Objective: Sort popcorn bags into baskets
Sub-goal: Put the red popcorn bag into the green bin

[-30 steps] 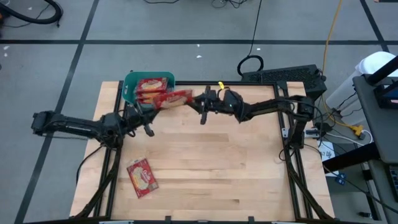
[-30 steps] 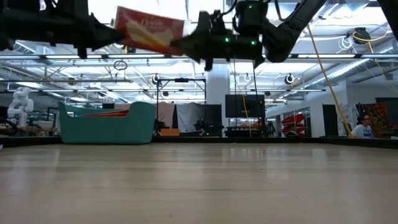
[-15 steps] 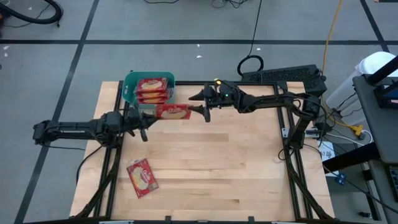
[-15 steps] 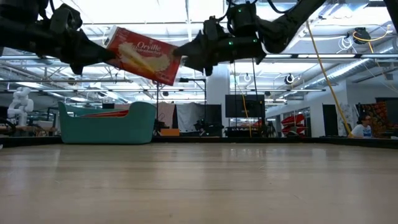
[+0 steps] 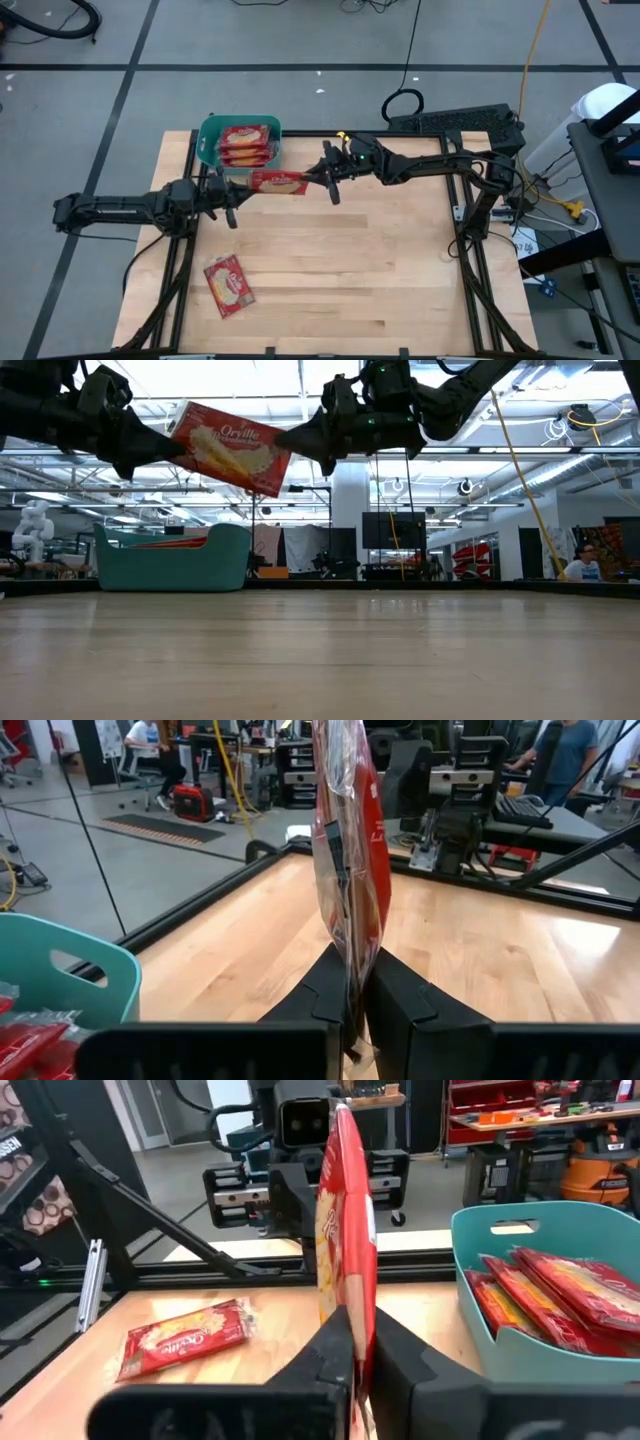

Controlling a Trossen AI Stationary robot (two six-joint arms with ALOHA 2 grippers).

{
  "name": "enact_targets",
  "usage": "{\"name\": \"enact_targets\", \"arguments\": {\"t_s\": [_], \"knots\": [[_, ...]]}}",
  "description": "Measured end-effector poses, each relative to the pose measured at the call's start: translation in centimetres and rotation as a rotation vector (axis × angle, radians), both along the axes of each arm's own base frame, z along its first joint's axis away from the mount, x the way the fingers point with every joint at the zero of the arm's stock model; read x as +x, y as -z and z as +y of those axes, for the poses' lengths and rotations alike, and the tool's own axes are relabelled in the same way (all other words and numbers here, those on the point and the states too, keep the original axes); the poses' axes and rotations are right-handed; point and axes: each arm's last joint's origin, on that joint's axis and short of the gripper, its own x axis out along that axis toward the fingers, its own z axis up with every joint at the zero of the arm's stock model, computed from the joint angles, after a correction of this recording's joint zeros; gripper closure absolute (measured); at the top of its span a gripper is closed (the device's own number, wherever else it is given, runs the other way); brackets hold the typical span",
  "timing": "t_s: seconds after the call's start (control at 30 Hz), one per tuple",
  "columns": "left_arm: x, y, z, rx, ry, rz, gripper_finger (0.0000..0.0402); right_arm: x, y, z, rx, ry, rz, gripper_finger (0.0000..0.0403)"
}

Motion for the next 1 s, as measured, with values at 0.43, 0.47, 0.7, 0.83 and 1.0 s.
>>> {"name": "enact_targets", "arguments": {"t_s": [0.43, 0.47, 0.7, 0.83, 1.0], "knots": [[-0.2, 1.4, 0.3, -0.109, -0.117, 0.108, 0.0190, -0.8, -1.3, -1.4, -0.037, 0.072, -0.051, 0.0401], [-0.3, 1.6, 0.3, -0.128, -0.131, 0.126, 0.0173, -1.0, -1.5, -1.6, -0.038, 0.079, -0.054, 0.0401], [0.0, 2.2, 0.3, -0.230, -0.159, 0.135, 0.0122, -1.5, -3.4, -2.1, -0.085, 0.161, -0.174, 0.0402], [0.8, 2.8, 0.3, -0.226, -0.130, 0.021, 0.0136, -1.7, -4.8, -2.2, -0.090, 0.203, -0.307, 0.0402], [1.2, 3.1, 0.2, -0.140, -0.109, -0.189, 0.0163, -2.0, -6.4, -1.7, -0.078, 0.203, -0.472, 0.0403]]}}
